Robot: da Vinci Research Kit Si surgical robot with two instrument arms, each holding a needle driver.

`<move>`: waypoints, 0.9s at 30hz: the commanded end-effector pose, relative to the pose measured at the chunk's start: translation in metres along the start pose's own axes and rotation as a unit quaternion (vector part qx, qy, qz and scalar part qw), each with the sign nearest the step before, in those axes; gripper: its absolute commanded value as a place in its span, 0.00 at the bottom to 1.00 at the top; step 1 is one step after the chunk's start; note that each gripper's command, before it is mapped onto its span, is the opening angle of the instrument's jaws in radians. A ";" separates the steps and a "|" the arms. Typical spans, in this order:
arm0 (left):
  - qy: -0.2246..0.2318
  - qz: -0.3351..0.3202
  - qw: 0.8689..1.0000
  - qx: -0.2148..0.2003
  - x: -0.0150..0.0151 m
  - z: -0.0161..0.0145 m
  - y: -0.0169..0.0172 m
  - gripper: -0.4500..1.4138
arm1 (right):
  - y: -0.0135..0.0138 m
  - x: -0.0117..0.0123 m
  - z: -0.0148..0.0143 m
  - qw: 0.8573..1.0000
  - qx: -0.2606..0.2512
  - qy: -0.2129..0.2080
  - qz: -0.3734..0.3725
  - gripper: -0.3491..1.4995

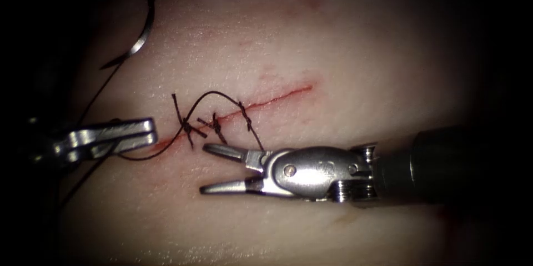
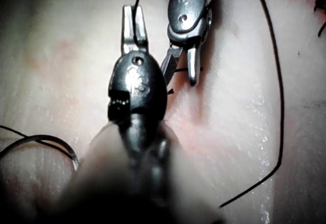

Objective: Wound Closure

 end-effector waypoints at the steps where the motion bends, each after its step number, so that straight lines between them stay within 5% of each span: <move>1: 0.002 -0.002 1.000 -0.001 -0.0003 0.0006 0.0001 0.00 | -0.0003 -0.0007 0.0016 1.000 0.004 0.000 -0.002 0.21; 6: 0.006 -0.006 1.000 -0.005 0.0010 0.0009 0.0014 0.00 | -0.0004 -0.0013 0.0032 1.000 0.014 -0.009 -0.006 0.00; 15: 0.025 -0.015 0.999 -0.018 0.0024 0.0018 0.0042 0.00 | 0.0011 -0.0007 0.0047 1.000 -0.016 0.013 0.000 0.00; 27: 0.023 -0.029 0.999 -0.019 -0.0003 0.0015 0.0050 0.00 | 0.0044 0.0021 0.0030 0.992 -0.040 0.119 0.025 0.00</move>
